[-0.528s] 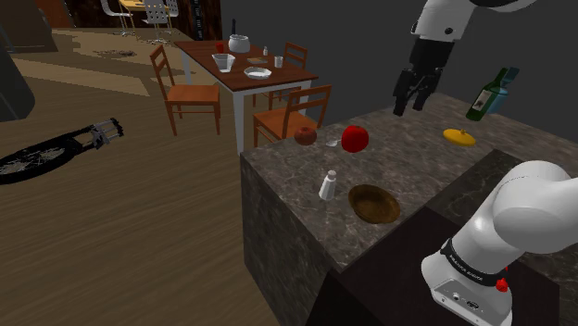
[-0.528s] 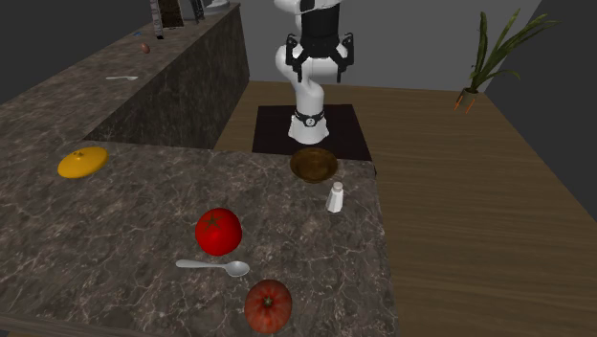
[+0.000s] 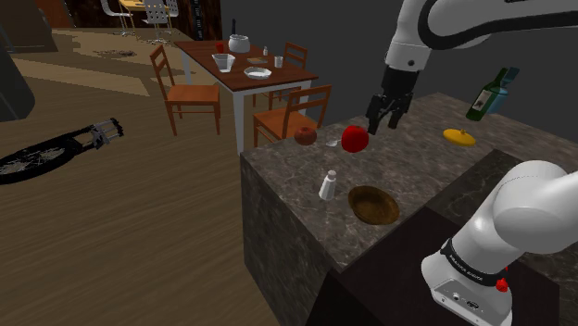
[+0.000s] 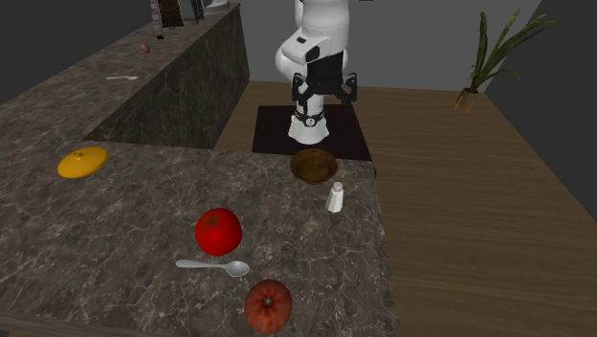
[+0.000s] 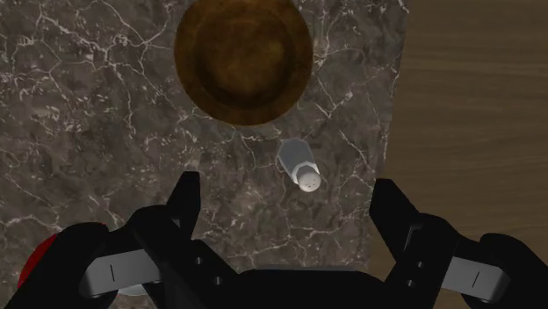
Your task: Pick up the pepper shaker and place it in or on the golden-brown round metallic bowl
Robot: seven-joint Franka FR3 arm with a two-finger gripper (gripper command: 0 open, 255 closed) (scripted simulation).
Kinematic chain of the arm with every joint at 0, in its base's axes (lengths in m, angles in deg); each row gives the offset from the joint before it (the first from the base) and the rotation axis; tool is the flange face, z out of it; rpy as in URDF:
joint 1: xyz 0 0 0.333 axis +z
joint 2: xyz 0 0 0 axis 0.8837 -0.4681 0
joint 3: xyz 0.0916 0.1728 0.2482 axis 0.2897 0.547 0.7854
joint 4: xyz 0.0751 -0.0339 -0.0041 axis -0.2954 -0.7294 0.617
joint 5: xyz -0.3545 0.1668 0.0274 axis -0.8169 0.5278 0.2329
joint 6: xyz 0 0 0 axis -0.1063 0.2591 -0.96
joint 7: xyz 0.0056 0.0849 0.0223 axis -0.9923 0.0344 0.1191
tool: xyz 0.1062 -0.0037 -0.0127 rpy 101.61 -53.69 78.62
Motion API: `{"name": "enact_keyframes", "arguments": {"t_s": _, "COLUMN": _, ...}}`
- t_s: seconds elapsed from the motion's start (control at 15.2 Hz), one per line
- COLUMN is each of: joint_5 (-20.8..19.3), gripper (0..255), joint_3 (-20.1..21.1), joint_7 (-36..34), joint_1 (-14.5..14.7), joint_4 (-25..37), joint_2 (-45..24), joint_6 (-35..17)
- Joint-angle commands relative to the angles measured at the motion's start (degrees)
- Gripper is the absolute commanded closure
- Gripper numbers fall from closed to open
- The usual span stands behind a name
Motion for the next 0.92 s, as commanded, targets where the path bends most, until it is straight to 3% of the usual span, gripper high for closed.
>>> {"name": "enact_keyframes", "arguments": {"t_s": 0.0, "joint_5": 0.78, "gripper": 0, "joint_3": 0.51, "joint_7": -0.71, "joint_1": 0.36, "joint_4": -1.35, "joint_2": -2.65, "joint_6": -4.14}}
{"name": "enact_keyframes", "arguments": {"t_s": 0.86, "joint_5": 5.77, "gripper": 0, "joint_3": 2.25, "joint_7": -2.08, "joint_1": 2.53, "joint_4": -1.04, "joint_2": -28.48, "joint_6": -29.68}}
